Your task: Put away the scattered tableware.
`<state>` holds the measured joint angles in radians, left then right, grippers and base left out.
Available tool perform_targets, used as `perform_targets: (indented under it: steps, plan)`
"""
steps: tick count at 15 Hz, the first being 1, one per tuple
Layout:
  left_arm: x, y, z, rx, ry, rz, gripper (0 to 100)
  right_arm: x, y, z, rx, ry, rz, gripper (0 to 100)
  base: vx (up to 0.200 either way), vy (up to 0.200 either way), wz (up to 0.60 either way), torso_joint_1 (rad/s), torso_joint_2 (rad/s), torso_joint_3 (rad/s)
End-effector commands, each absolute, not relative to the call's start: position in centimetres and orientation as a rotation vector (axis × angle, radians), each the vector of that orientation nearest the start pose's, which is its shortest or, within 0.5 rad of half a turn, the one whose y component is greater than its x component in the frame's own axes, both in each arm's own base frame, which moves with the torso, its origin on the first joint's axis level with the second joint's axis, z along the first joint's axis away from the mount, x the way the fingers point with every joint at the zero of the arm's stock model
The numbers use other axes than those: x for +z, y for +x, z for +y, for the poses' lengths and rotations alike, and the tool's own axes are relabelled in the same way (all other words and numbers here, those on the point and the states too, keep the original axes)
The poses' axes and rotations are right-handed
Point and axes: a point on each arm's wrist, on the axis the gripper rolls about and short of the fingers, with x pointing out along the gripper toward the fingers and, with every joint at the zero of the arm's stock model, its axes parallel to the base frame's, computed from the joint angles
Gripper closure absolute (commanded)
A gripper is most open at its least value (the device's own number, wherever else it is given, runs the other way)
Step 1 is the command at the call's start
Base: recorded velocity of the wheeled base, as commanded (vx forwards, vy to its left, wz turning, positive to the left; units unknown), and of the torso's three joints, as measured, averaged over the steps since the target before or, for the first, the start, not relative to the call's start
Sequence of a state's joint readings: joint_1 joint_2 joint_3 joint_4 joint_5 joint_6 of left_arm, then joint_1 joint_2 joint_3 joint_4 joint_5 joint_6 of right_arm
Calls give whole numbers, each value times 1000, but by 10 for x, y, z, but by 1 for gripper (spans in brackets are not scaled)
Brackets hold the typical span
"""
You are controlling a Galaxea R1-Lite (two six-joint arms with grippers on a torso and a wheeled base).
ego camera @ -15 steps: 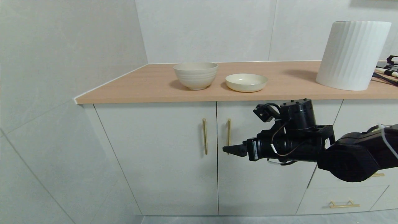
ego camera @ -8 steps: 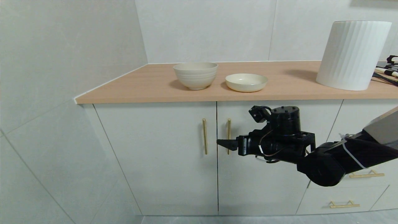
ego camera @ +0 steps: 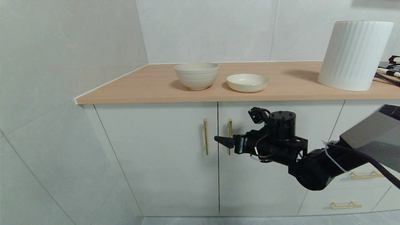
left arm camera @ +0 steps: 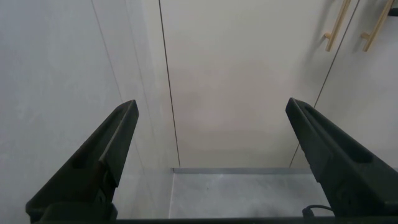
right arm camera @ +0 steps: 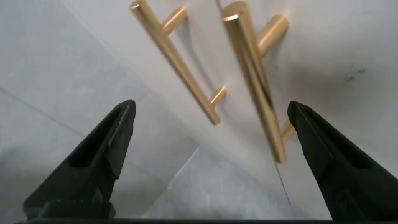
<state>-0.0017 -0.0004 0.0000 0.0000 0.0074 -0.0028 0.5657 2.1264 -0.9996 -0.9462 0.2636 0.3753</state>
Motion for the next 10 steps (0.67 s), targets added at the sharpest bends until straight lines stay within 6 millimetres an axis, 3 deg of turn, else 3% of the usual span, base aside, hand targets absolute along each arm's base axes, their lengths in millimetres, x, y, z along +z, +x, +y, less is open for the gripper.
perform_targets:
  steps: [1,10]
  plan:
    - [75,-23,0,6,-3,0,0,96,342,224,772,336,343,0,0,0,0,0,0,0]
    - [75,-23,0,6,-3,0,0,95,348,230,767,450,353,0,0,0,0,0,0,0]
